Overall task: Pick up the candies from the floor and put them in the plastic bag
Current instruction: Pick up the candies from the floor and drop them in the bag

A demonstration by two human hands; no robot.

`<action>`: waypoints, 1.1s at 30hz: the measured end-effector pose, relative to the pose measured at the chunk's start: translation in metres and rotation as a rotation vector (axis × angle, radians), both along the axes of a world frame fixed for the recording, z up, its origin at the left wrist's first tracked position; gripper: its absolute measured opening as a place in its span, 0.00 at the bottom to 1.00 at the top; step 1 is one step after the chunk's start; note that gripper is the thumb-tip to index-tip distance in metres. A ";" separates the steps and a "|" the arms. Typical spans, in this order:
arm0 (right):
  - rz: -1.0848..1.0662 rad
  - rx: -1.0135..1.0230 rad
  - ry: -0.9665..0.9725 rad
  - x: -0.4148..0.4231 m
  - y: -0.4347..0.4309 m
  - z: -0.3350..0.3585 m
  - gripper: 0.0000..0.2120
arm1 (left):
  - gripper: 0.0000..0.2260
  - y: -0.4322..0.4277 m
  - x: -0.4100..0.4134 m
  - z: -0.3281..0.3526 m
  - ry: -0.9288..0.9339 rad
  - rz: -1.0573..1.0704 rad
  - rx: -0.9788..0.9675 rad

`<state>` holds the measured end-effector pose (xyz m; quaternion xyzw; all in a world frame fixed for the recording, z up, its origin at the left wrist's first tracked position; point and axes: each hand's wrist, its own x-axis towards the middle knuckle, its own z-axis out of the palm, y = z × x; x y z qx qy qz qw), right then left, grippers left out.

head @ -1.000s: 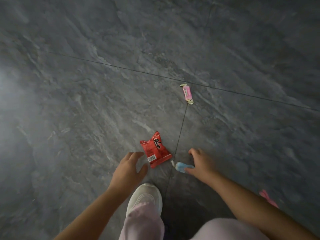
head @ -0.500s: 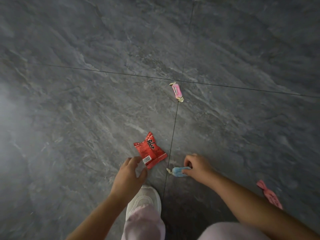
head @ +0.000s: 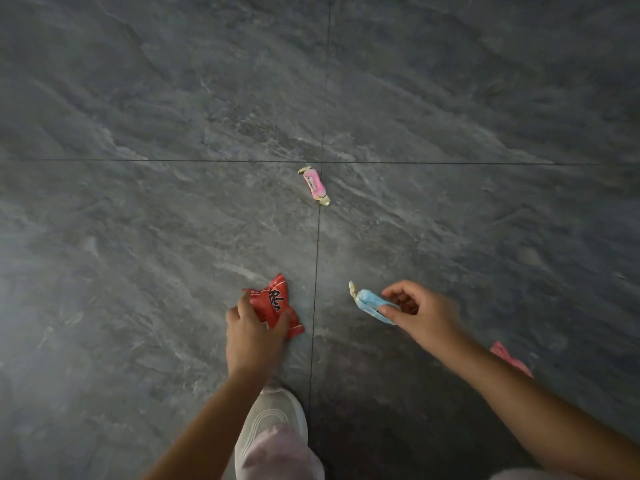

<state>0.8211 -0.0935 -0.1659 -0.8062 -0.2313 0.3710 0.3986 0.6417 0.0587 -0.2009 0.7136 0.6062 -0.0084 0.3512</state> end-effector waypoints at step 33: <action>-0.529 0.061 -0.013 -0.039 -0.043 0.398 0.05 | 0.28 -0.055 0.023 0.461 -0.121 -0.313 -0.028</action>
